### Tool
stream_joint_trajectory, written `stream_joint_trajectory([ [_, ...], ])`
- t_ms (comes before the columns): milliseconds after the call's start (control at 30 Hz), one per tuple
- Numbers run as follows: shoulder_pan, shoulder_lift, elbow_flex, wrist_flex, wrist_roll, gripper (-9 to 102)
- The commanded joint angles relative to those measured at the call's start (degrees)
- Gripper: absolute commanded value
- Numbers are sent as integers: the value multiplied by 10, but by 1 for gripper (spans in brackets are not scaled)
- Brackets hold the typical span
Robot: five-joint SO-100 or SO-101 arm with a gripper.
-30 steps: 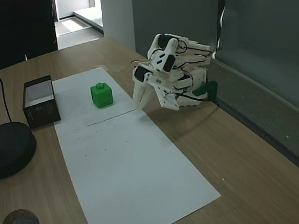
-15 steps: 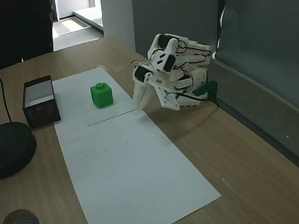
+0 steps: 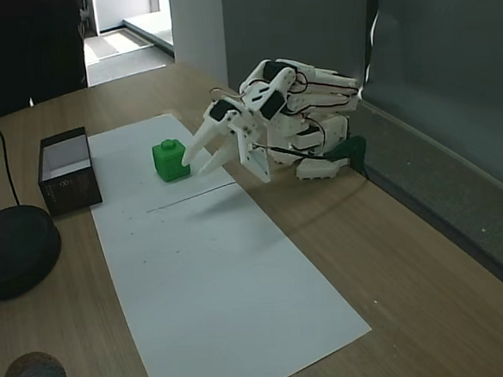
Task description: Grab a green square and put it in the box.
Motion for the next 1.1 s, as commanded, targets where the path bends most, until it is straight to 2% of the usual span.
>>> stream_joint_trajectory([
  [0,46,1,-93,-18,2,17],
  [133,100,-54,-189,49,-2,26],
  [267,147,-184,-295,118,-4,34],
  [700,207,-647,-565,243,-47,35],
  [833,254,-752,-614,267,-105,40],
  [1067,301,-857,-639,274,-211,41],
])
